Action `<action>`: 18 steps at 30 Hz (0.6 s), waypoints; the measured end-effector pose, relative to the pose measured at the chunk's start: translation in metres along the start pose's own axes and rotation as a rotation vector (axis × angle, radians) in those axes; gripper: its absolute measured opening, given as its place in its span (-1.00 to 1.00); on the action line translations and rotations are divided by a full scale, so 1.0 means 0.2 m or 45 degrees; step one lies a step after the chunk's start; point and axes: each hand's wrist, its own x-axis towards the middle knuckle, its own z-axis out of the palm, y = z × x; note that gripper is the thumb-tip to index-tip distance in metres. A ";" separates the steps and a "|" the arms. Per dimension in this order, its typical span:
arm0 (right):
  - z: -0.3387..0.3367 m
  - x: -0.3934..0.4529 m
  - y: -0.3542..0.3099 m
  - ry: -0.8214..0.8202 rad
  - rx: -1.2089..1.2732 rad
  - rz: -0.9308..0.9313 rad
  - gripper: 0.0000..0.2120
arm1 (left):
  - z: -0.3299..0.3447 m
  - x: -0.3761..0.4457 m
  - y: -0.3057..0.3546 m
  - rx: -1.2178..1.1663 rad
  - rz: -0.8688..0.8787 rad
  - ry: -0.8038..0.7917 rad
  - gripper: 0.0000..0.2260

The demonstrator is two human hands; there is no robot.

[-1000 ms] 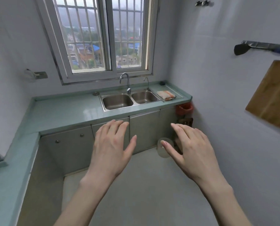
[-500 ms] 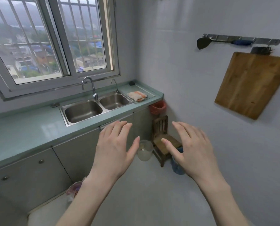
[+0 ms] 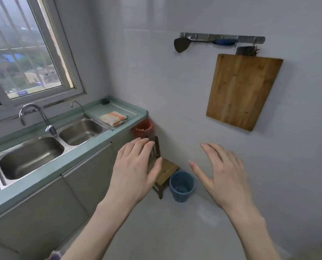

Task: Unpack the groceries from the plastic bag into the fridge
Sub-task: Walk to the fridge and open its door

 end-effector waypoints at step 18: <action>-0.18 0.11 0.78 0.206 -0.464 0.472 -0.37 | 0.61 0.76 0.72 -0.434 0.533 -0.053 -0.60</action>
